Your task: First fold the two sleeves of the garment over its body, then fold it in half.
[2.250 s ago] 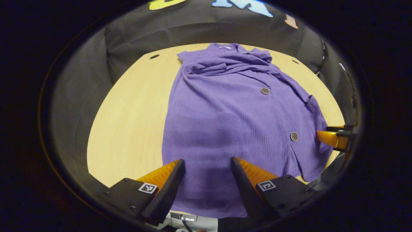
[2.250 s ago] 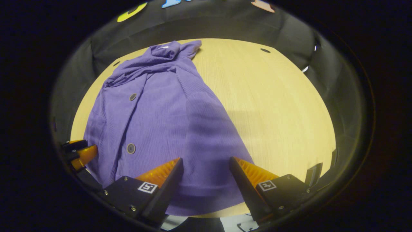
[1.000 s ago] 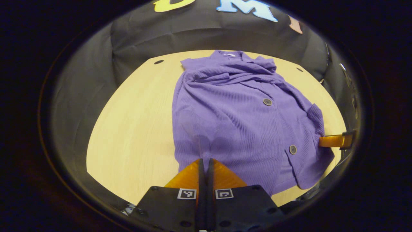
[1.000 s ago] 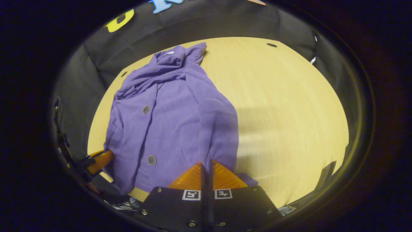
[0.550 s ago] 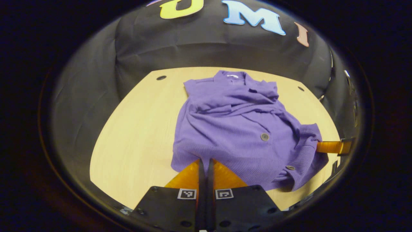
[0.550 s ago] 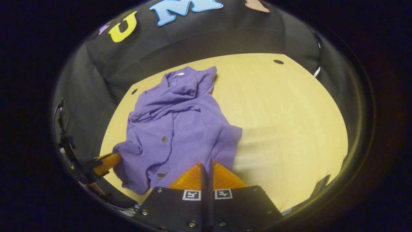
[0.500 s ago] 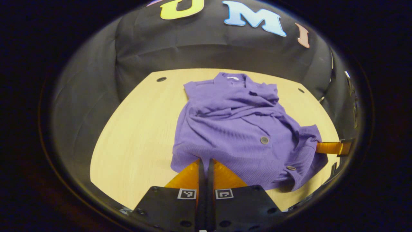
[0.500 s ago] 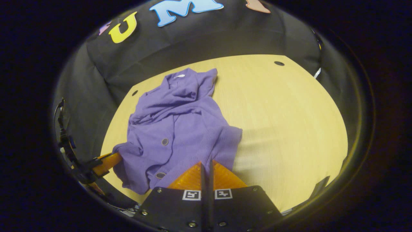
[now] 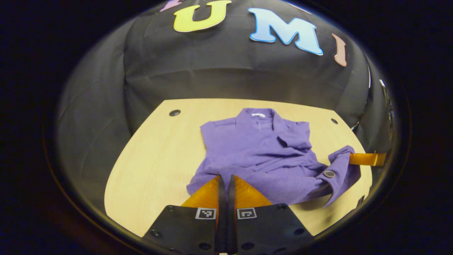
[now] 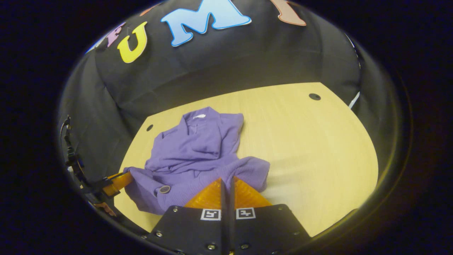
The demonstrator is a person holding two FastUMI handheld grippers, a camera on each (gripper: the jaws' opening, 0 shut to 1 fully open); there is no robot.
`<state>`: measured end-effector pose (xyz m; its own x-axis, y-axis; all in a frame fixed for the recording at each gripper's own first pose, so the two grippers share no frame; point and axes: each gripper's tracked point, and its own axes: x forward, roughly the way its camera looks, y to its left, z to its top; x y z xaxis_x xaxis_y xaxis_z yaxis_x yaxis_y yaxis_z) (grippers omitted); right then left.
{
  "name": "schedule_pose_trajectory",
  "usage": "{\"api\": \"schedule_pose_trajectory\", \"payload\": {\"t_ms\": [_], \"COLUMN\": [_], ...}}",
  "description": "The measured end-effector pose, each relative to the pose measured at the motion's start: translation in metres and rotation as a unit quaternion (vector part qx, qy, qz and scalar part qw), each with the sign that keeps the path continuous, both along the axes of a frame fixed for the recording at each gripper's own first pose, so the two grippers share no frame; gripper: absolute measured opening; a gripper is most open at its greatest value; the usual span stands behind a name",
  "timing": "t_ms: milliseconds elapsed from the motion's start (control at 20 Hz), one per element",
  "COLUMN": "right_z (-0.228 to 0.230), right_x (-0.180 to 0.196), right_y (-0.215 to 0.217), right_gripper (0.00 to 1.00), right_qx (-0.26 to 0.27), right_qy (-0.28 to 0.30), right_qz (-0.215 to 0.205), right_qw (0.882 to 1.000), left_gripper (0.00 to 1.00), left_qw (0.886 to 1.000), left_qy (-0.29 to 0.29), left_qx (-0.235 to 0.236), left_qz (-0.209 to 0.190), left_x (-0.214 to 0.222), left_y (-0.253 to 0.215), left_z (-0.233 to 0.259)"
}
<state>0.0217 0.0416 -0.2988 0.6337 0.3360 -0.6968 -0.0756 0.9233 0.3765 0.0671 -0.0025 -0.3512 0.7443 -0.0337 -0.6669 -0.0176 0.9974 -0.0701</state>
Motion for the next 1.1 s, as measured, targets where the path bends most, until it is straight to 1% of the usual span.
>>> {"api": "schedule_pose_trajectory", "payload": {"t_ms": [300,350,400,550,750,1100], "right_z": [0.017,0.020,0.022,0.020,0.009,-0.038], "right_x": [0.077,0.090,0.103,0.139,0.187,0.243], "right_y": [0.004,0.005,0.007,0.011,0.018,0.021], "right_gripper": [0.01,0.05,0.01,0.01,0.01,0.01], "right_qx": [0.002,0.003,0.005,0.003,0.001,-0.004], "right_qy": [-0.032,-0.038,-0.043,-0.057,-0.077,-0.077], "right_qz": [-0.006,-0.008,-0.011,-0.016,-0.028,-0.053], "right_qw": [0.999,0.999,0.999,0.998,0.997,0.996], "left_gripper": [0.07,0.07,0.07,0.07,0.07,0.07], "left_qw": [0.999,0.999,0.999,0.998,0.998,0.996], "left_qy": [-0.035,-0.040,-0.045,-0.057,-0.067,-0.079], "left_qx": [-0.003,-0.001,0.001,0.003,0.004,0.012], "left_qz": [-0.003,-0.005,-0.006,-0.010,-0.013,-0.034], "left_x": [0.086,0.099,0.114,0.155,0.201,0.268], "left_y": [0.006,0.008,0.009,0.012,0.014,0.008], "left_z": [0.020,0.022,0.022,0.023,0.010,-0.027]}}
